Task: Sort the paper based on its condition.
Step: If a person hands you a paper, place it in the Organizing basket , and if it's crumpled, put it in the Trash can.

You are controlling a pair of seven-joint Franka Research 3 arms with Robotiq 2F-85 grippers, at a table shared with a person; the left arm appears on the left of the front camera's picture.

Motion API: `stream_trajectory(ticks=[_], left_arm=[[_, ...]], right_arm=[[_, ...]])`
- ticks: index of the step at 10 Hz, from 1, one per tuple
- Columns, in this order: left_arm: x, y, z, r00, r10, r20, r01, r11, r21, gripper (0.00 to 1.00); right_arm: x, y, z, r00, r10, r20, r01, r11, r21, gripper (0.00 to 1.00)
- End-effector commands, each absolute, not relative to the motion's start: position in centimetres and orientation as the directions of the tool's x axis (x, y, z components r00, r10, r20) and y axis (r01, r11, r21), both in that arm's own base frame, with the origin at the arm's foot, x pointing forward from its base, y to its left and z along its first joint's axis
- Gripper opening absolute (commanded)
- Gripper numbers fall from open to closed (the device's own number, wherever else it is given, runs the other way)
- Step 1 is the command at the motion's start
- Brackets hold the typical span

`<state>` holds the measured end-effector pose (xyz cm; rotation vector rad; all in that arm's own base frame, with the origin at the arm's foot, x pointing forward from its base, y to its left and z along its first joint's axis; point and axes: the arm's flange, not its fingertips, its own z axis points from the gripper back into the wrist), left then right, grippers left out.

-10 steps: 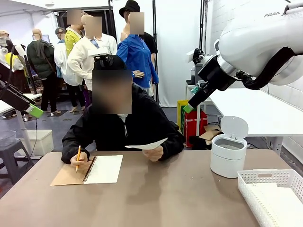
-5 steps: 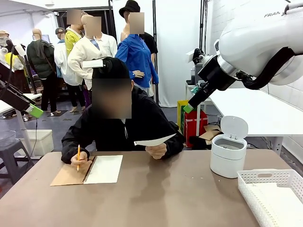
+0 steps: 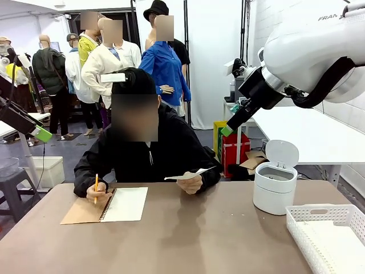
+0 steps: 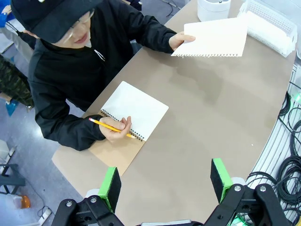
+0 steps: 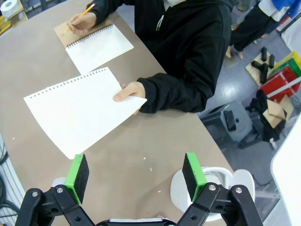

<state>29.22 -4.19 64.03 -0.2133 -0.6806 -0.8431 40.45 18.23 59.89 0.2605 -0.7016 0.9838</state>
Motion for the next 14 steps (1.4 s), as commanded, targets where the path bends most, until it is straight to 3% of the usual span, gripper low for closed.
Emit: stream_trajectory(ticks=[1, 3, 6, 9, 11, 13, 14], left_arm=[[29.3, -4.0, 64.0, 0.473, -0.611, 0.635, 0.746, 0.661, 0.082, 1.00], [29.3, -4.0, 64.0, 0.473, -0.611, 0.635, 0.746, 0.661, 0.082, 1.00], [29.3, -4.0, 64.0, 0.473, -0.611, 0.635, 0.746, 0.661, 0.082, 1.00], [29.3, -4.0, 64.0, 0.473, -0.611, 0.635, 0.746, 0.661, 0.082, 1.00], [29.3, -4.0, 64.0, 0.473, -0.611, 0.635, 0.746, 0.661, 0.082, 1.00], [29.3, -4.0, 64.0, 0.473, -0.611, 0.635, 0.746, 0.661, 0.082, 1.00], [29.3, -4.0, 64.0, 0.473, -0.611, 0.635, 0.746, 0.661, 0.082, 1.00]], right_arm=[[40.6, 18.2, 59.8, 0.361, 0.671, 0.648, -0.831, 0.546, -0.102, 1.00], [40.5, 18.2, 59.9, 0.358, 0.671, 0.649, -0.832, 0.545, -0.104, 1.00], [44.1, 17.8, 58.6, 0.576, 0.529, 0.623, -0.763, 0.622, 0.178, 1.00], [47.9, 17.7, 56.6, 0.775, 0.415, 0.477, -0.612, 0.683, 0.400, 1.00], [49.2, 17.6, 54.8, 0.924, 0.285, 0.255, -0.382, 0.724, 0.575, 1.00], [50.3, 17.8, 53.2, 0.980, 0.147, 0.137, -0.201, 0.705, 0.680, 1.00], [50.3, 17.7, 53.1, 0.982, 0.132, 0.135, -0.189, 0.692, 0.697, 1.00]])
